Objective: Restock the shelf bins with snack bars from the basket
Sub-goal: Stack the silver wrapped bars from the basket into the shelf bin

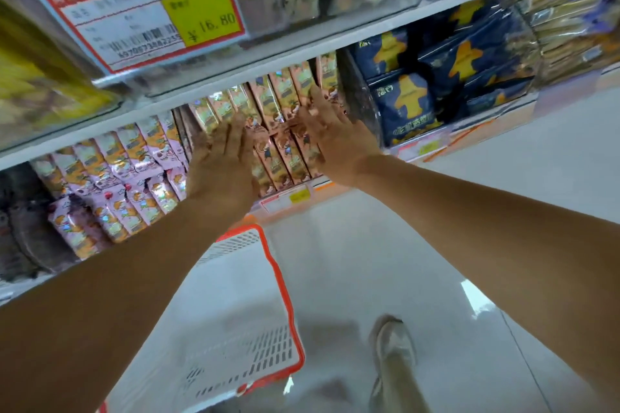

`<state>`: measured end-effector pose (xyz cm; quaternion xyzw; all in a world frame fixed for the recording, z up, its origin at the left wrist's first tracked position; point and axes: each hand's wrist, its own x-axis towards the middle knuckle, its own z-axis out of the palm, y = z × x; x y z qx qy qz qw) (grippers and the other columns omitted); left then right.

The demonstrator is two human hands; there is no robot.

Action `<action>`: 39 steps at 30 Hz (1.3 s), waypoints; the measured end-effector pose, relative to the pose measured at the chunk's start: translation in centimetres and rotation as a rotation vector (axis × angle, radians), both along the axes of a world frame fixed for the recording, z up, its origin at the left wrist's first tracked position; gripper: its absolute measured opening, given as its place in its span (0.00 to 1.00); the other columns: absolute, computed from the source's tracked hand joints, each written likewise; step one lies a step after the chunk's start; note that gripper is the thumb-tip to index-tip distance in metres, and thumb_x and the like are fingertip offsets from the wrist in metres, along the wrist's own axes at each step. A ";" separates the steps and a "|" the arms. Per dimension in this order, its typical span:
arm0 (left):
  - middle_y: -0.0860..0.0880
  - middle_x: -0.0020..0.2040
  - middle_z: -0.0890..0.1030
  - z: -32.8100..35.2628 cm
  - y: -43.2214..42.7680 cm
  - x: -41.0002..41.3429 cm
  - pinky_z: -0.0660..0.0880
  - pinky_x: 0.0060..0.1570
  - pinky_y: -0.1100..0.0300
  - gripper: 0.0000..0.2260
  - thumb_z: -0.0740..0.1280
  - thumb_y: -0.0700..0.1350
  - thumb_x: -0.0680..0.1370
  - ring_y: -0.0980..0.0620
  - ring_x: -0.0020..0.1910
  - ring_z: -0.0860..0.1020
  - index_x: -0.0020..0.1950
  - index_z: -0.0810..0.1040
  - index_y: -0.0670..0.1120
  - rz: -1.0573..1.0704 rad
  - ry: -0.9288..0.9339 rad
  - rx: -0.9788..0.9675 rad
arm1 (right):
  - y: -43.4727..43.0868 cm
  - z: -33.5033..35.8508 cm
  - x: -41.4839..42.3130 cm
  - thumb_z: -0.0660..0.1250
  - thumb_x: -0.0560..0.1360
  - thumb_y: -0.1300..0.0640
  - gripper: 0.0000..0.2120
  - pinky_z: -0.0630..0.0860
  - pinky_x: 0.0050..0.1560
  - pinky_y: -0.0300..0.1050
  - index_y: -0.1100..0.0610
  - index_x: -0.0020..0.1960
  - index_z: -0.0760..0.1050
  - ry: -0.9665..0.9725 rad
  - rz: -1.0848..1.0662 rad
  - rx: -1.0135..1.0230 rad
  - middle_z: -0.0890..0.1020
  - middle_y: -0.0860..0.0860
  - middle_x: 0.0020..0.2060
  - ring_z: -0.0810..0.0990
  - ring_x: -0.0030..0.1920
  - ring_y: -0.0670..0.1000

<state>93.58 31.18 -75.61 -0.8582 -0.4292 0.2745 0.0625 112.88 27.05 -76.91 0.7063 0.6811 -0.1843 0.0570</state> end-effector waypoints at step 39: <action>0.38 0.77 0.34 -1.1 -0.9 3.2 0.44 0.76 0.46 0.38 0.63 0.52 0.78 0.40 0.78 0.39 0.80 0.41 0.49 0.043 -0.294 0.095 | 3.5 -0.1 1.5 0.66 0.73 0.66 0.23 0.69 0.69 0.55 0.69 0.67 0.66 -0.273 0.052 0.362 0.67 0.67 0.69 0.66 0.71 0.65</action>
